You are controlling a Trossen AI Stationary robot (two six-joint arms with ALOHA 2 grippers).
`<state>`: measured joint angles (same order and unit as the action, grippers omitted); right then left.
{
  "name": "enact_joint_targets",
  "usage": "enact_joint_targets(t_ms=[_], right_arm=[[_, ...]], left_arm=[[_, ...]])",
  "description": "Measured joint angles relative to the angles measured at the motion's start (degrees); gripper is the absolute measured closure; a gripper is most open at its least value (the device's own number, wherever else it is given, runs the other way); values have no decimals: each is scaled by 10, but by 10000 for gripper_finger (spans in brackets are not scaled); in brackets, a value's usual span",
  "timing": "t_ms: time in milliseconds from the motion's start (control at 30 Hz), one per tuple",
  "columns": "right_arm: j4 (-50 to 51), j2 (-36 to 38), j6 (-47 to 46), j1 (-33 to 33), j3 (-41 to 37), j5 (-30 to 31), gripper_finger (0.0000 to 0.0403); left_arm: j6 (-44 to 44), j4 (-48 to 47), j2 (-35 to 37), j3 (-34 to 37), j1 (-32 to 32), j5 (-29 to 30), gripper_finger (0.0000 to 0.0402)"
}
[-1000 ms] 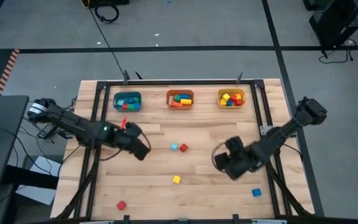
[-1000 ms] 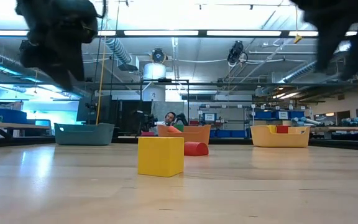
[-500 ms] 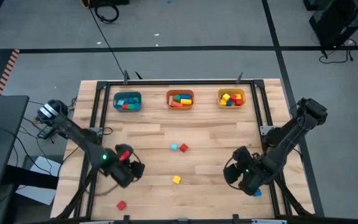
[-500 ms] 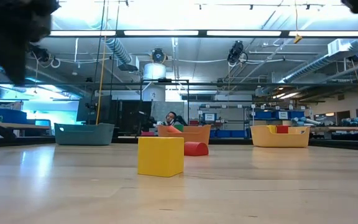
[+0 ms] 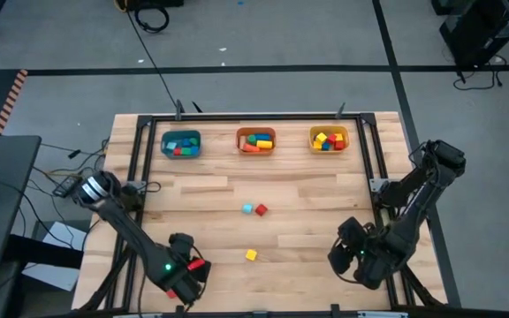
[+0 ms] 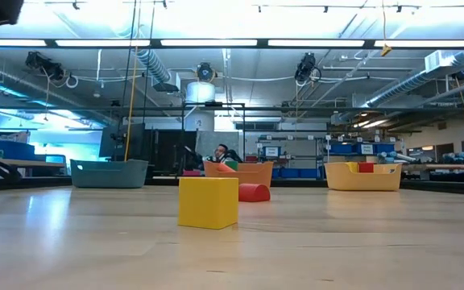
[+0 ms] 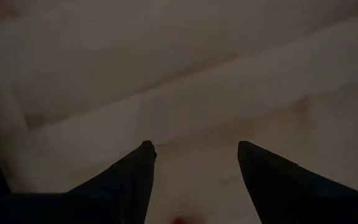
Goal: Sort blocks by size
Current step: Put the red cube block into the yellow bin
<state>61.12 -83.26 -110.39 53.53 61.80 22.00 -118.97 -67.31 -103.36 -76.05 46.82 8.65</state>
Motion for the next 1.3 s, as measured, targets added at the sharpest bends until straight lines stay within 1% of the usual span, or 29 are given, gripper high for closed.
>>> enact_joint_targets(t_ms=[100, 300, 500, 700, 867, 1167, 1300], right_arm=[[-13, 0, 0, 6, 0, 0, 194], [-29, 0, 0, 15, 0, 13, 198], [-37, 0, 0, 15, 0, 14, 202], [-42, 0, 0, 15, 0, 28, 201], [-44, 0, 0, 15, 0, 37, 205], [-45, 0, 0, 15, 0, 37, 207], [-46, 0, 0, 15, 0, 37, 206]], left_arm=[[4, 3, -19, -2, 11, -29, 163], [42, 31, -37, -2, 29, -94, 163], [77, 69, -37, -2, 43, -95, 163], [190, 111, -37, -2, 58, -94, 163], [243, 109, -37, -2, 63, -100, 163], [258, 114, -37, -2, 69, -101, 163], [258, 131, -45, -2, 72, -106, 163]])
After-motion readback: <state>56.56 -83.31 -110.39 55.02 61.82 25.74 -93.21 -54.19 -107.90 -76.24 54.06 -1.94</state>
